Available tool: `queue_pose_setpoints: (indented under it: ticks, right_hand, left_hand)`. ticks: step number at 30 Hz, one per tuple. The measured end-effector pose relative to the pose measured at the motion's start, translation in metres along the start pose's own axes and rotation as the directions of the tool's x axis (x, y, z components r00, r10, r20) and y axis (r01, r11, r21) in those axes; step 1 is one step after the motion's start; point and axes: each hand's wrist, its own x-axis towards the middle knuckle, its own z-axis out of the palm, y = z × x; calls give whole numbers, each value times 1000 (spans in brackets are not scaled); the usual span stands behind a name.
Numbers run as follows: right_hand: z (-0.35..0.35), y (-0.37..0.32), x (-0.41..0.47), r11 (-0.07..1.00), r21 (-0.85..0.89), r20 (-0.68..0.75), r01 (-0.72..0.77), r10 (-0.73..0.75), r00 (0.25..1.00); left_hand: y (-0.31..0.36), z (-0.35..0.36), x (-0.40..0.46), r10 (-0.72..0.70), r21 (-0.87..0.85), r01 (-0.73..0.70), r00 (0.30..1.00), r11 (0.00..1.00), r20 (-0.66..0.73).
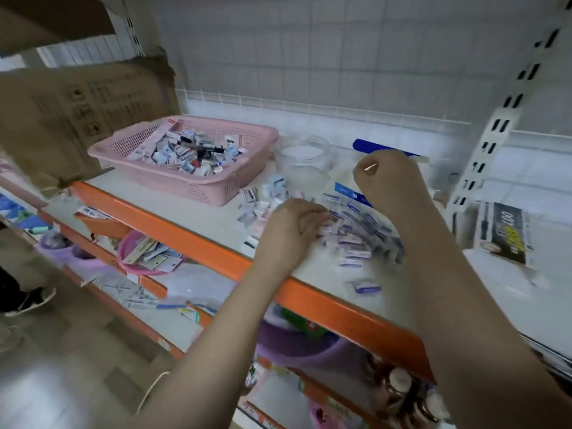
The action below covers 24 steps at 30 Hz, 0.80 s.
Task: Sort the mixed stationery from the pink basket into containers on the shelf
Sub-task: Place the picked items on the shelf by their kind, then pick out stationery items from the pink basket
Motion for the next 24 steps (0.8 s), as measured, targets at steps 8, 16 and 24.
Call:
queue_pose_setpoints:
  ticks: [8, 16, 24]
  right_hand:
    - [70, -81, 59, 999, 6, 89, 47, -47, 995]
    - [169, -160, 98, 1000, -12, 36, -3, 3, 999]
    - [212, -210, 118, 964, -230, 261, -137, 196, 945]
  left_hand:
    - [-88, -106, 81, -121, 48, 129, 982, 990, -145]
    - [-214, -184, 151, -170, 82, 176, 983, 981, -75]
    - [-291, -220, 211, -100, 211, 72, 987, 975, 129]
